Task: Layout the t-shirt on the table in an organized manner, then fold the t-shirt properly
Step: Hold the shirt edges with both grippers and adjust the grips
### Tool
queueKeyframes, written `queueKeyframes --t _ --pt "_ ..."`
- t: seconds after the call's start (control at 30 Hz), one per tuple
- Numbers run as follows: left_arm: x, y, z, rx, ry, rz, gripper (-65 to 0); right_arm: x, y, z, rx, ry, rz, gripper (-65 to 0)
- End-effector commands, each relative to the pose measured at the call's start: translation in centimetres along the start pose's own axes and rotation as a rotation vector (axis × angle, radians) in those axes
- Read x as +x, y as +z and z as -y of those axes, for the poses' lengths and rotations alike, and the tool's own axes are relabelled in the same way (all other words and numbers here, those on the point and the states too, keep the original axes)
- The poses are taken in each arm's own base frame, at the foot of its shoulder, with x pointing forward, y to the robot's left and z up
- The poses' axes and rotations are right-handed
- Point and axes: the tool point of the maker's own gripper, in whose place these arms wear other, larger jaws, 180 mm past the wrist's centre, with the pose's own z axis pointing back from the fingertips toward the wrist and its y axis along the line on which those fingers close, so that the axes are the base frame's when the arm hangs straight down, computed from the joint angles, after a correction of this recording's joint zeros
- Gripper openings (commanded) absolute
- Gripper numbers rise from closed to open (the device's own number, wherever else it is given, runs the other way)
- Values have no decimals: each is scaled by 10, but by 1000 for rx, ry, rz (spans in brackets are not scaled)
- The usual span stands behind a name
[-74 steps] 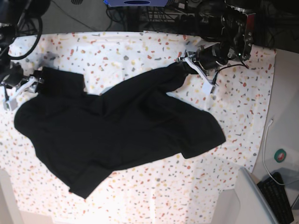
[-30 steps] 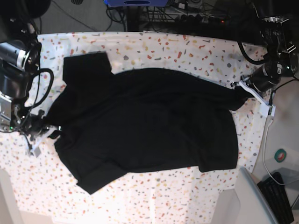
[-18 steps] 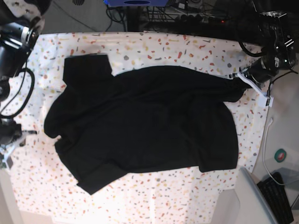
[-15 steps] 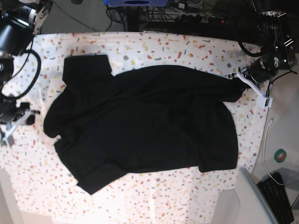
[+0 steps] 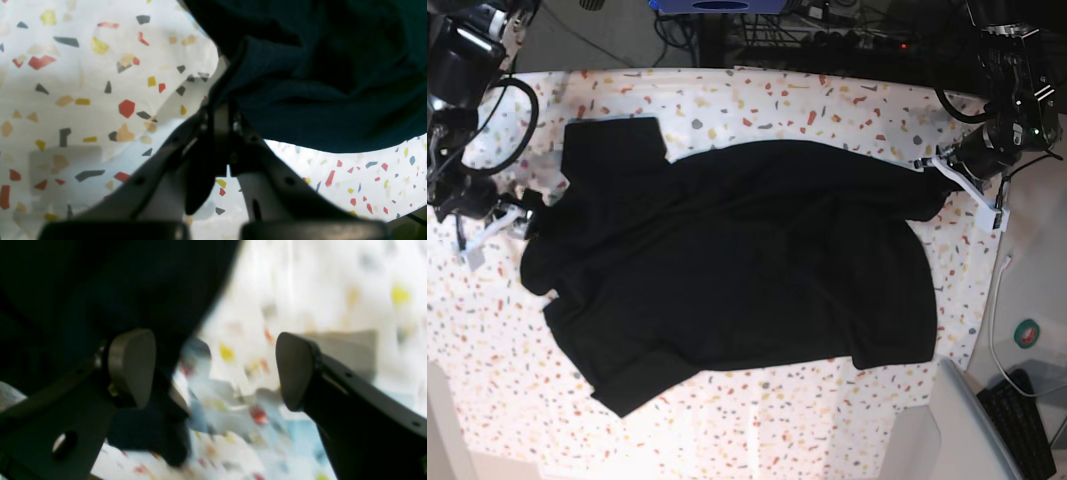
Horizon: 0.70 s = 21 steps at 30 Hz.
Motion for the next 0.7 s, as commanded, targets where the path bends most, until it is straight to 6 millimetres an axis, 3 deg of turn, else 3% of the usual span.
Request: queueKeyframes --t 0.0,0.23,0.3,0.37,0.5,0.67 --pt "15 5 -3 1 -13 41 -650 13 3 0 8 7 28 -137" --pt "9 7 -7 12 -8 31 -650 0 -30 -27 68 62 -25 -143" --pt "6 8 -7 13 -7 26 -650 -3 -33 -27 70 56 -23 -176" --pt "6 8 -8 15 -8 24 -650 0 -33 -27 72 52 -6 -291" --pt "5 8 -8 16 -8 22 -650 15 -26 -21 54 71 40 -650" --pt "10 7 -7 15 -11 32 -650 59 -10 -17 23 128 114 -650"
